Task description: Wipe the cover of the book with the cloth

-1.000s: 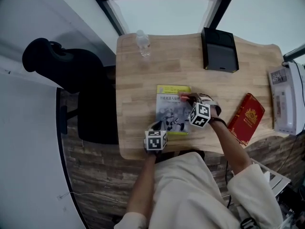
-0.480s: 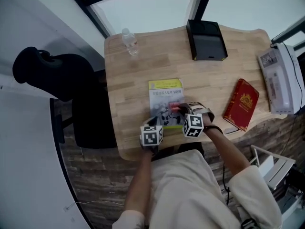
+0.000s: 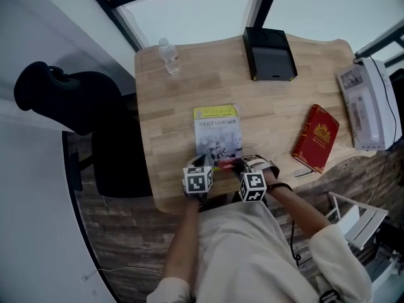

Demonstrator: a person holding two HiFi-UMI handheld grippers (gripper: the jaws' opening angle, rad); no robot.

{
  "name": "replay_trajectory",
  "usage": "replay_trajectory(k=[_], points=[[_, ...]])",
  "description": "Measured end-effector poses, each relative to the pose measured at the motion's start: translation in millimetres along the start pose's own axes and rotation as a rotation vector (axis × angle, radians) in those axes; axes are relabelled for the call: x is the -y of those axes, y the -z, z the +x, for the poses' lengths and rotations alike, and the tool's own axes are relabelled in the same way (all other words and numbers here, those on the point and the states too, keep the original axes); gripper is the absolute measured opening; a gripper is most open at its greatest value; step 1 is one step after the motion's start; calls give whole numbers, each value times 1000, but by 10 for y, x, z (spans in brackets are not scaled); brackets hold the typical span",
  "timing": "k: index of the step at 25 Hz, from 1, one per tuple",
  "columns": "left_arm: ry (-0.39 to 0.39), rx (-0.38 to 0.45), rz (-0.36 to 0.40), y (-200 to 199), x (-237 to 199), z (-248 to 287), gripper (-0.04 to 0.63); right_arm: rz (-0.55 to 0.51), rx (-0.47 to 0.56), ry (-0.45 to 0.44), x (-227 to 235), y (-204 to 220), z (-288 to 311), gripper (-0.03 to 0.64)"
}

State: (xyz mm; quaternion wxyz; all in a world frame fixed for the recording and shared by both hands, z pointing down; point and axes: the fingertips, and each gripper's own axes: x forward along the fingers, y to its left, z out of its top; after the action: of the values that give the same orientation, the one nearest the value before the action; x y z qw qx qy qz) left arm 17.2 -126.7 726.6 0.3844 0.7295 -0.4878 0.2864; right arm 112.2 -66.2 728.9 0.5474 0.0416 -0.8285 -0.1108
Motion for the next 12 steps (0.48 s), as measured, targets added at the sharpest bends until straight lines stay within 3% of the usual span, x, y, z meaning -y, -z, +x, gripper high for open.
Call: replay_trajectory(k=[3,5,12], points=[[4,-3,-3,-2,-1,-2,6,19,52,-68,-160,-114,-78,49],[24,-18,-16,0,11,-3,6,58,100,-41,34,-203,-166,49],[21,-22,-46,112,-14,-161,6,135,102,192,1670,-200,102,49]])
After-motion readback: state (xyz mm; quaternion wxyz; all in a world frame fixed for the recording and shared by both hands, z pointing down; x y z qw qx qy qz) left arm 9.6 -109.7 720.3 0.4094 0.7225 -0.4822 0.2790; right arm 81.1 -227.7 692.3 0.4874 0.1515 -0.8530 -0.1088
